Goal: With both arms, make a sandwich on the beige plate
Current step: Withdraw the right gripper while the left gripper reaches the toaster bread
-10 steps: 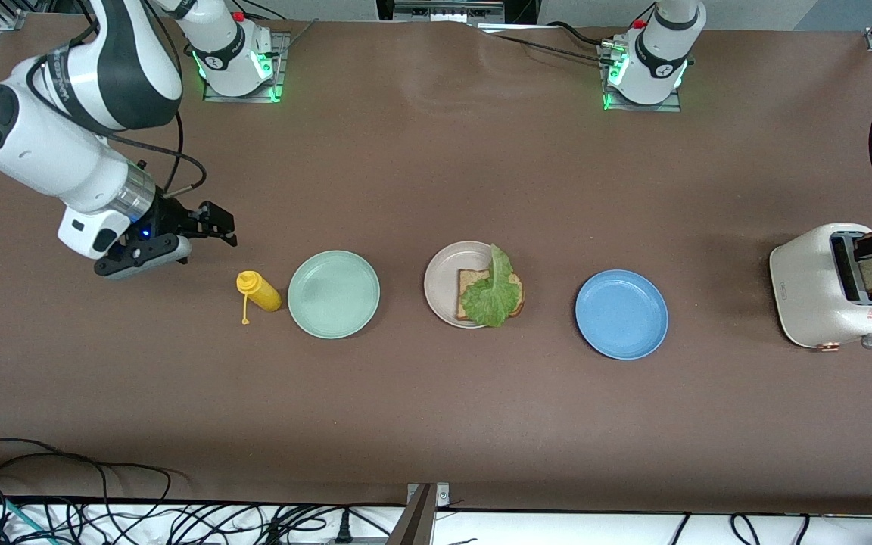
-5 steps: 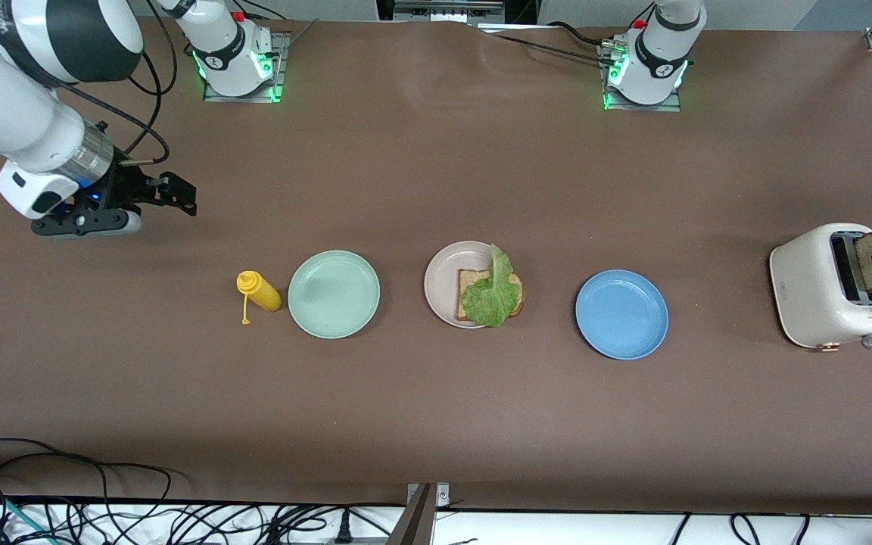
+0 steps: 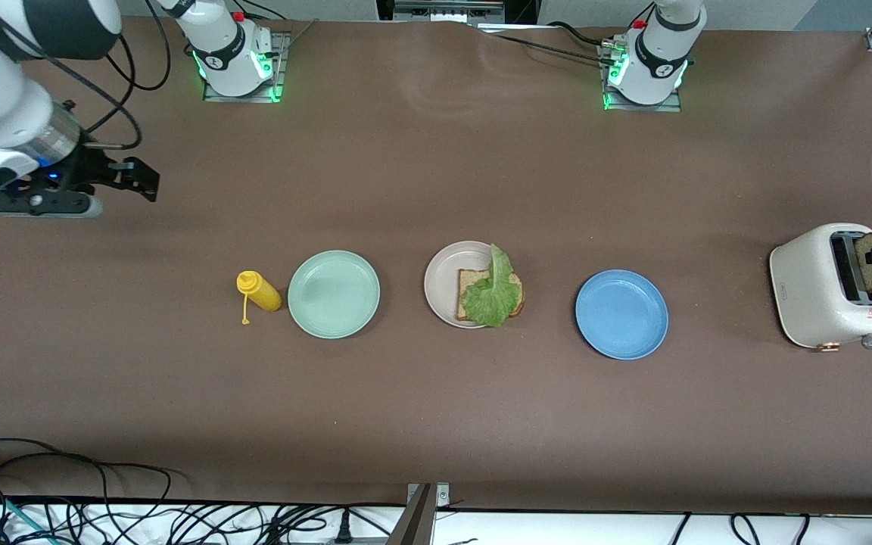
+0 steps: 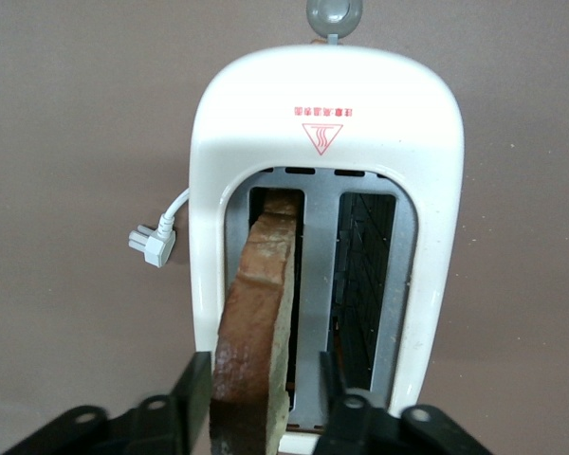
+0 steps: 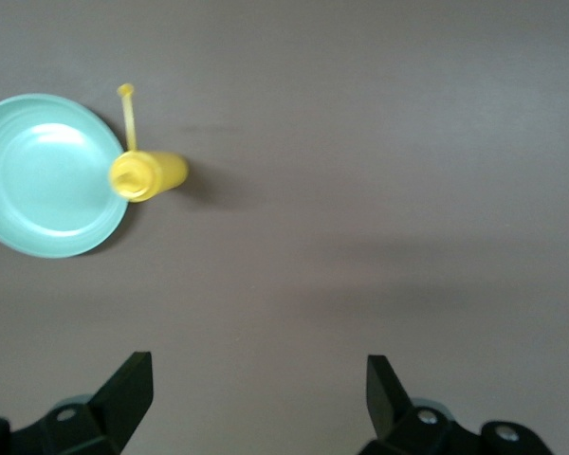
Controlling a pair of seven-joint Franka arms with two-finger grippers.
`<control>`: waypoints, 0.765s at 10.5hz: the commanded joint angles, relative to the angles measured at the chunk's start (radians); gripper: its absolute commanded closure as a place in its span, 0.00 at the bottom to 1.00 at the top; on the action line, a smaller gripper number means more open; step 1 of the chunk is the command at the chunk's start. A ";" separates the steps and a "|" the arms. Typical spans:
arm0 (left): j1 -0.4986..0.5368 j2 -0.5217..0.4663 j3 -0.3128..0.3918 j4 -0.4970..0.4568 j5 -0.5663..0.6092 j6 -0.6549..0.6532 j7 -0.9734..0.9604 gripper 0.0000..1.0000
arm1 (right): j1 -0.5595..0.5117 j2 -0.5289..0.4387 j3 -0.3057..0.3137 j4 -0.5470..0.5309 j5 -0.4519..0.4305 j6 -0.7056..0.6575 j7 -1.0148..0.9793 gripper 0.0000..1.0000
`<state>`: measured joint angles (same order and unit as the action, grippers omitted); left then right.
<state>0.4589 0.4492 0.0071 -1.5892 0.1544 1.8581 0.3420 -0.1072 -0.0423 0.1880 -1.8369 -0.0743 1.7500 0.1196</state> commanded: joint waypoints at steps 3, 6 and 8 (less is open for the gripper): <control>-0.003 -0.003 -0.007 0.037 0.013 -0.054 -0.018 0.96 | 0.011 -0.014 -0.064 0.025 -0.007 -0.067 -0.001 0.00; -0.012 -0.010 -0.018 0.167 0.008 -0.244 -0.015 0.99 | 0.041 0.005 -0.067 0.060 -0.029 -0.066 -0.018 0.00; -0.019 -0.042 -0.045 0.221 0.013 -0.338 -0.009 0.99 | 0.049 0.016 -0.062 0.071 -0.024 -0.052 -0.017 0.00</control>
<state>0.4501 0.4327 -0.0230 -1.4126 0.1544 1.5970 0.3372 -0.0733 -0.0452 0.1328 -1.7999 -0.0854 1.7100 0.1062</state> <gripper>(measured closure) 0.916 0.000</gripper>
